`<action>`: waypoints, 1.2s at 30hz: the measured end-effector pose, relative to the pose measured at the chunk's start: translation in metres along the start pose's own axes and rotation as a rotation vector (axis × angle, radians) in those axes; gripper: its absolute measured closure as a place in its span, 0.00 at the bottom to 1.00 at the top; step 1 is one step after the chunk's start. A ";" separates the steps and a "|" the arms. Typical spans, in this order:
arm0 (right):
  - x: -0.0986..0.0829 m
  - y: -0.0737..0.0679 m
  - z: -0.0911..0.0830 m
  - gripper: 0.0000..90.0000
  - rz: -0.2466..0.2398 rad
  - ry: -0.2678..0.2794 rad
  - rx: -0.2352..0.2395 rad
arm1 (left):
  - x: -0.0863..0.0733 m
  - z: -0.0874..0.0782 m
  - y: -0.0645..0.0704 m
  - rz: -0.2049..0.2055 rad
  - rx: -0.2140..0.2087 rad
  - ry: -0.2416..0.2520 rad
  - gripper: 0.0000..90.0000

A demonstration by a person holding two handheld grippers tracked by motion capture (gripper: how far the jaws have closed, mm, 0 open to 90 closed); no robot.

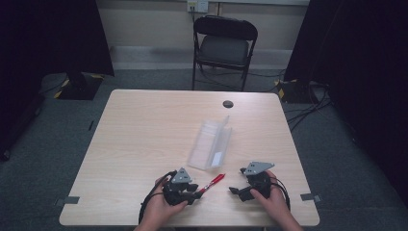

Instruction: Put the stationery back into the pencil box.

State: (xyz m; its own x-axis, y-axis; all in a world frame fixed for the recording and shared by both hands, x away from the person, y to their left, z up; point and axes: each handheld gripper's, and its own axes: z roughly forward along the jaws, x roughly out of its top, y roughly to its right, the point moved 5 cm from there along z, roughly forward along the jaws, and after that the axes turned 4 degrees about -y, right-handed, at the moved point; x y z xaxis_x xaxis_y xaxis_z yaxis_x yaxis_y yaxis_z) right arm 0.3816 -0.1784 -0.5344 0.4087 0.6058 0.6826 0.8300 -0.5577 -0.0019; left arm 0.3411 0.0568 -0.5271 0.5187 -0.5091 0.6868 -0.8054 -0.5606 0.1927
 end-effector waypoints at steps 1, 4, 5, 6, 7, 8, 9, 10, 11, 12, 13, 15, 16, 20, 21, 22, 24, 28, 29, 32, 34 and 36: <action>0.000 0.000 0.000 0.14 0.000 -0.001 -0.003 | 0.000 0.000 0.000 0.000 0.000 0.000 0.69; 0.000 0.000 0.000 0.14 0.000 -0.001 -0.004 | 0.003 0.004 0.003 0.004 -0.005 0.008 0.73; 0.000 0.000 0.000 0.14 0.000 -0.001 -0.002 | 0.003 0.004 0.002 0.019 0.009 -0.003 0.73; 0.000 0.000 0.000 0.14 0.000 -0.001 -0.002 | 0.003 0.003 0.001 0.042 0.014 -0.018 0.82; 0.000 0.000 0.000 0.14 0.000 -0.001 -0.002 | 0.002 0.003 0.001 0.042 0.017 -0.020 0.82; 0.000 0.000 0.000 0.14 -0.001 -0.002 -0.004 | 0.002 0.003 0.002 0.034 0.015 -0.022 0.86; 0.000 0.000 0.000 0.14 -0.001 -0.002 -0.004 | 0.002 0.003 0.002 0.023 0.007 -0.015 0.89; 0.000 0.000 0.000 0.14 -0.001 -0.001 -0.002 | 0.002 0.001 0.001 0.020 0.011 -0.030 0.89; 0.000 0.000 0.000 0.14 0.000 -0.002 -0.004 | 0.001 0.000 0.001 0.022 0.013 -0.039 0.89; 0.000 0.000 0.000 0.14 -0.001 -0.002 -0.004 | 0.001 0.000 0.001 0.022 0.013 -0.039 0.89; 0.000 0.000 0.000 0.14 -0.001 -0.002 -0.004 | 0.001 0.000 0.001 0.010 0.010 -0.036 0.89; 0.000 0.000 0.000 0.14 0.000 -0.001 -0.001 | 0.000 -0.002 0.000 0.005 -0.001 -0.030 0.89; 0.000 0.000 0.000 0.14 0.000 0.000 0.000 | 0.000 -0.005 -0.002 -0.011 -0.005 -0.028 0.89; 0.000 0.000 0.000 0.14 0.000 0.000 0.000 | 0.001 -0.012 -0.006 -0.023 -0.008 -0.012 0.89; 0.000 0.000 0.000 0.14 0.000 0.000 0.000 | 0.001 -0.012 -0.006 -0.023 -0.008 -0.012 0.89; 0.000 0.000 0.000 0.14 -0.001 -0.002 -0.004 | 0.001 -0.013 -0.006 -0.030 -0.012 -0.003 0.89; 0.000 0.000 0.000 0.14 -0.001 -0.001 -0.002 | 0.000 -0.016 -0.008 -0.032 -0.003 -0.009 0.89; 0.000 0.000 0.000 0.14 -0.001 -0.001 -0.001 | -0.006 -0.017 -0.011 -0.036 -0.002 -0.018 0.89; 0.000 0.000 0.000 0.14 -0.001 -0.001 -0.001 | -0.006 -0.017 -0.011 -0.036 -0.002 -0.018 0.89; 0.000 0.000 0.000 0.14 0.000 0.002 0.003 | -0.009 -0.014 -0.011 -0.029 0.004 -0.025 0.89; 0.000 0.000 0.000 0.14 0.000 0.001 0.000 | -0.008 -0.012 -0.010 -0.029 -0.002 -0.021 0.89; 0.000 0.000 0.000 0.14 0.000 -0.002 -0.004 | -0.007 -0.010 -0.009 -0.013 -0.003 -0.021 0.83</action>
State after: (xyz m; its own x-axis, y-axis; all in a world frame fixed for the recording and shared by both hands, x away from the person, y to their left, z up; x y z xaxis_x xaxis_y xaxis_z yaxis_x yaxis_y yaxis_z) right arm 0.3818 -0.1783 -0.5345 0.4096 0.6065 0.6815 0.8284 -0.5601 0.0005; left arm 0.3417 0.0723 -0.5264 0.5352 -0.5151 0.6695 -0.7992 -0.5655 0.2039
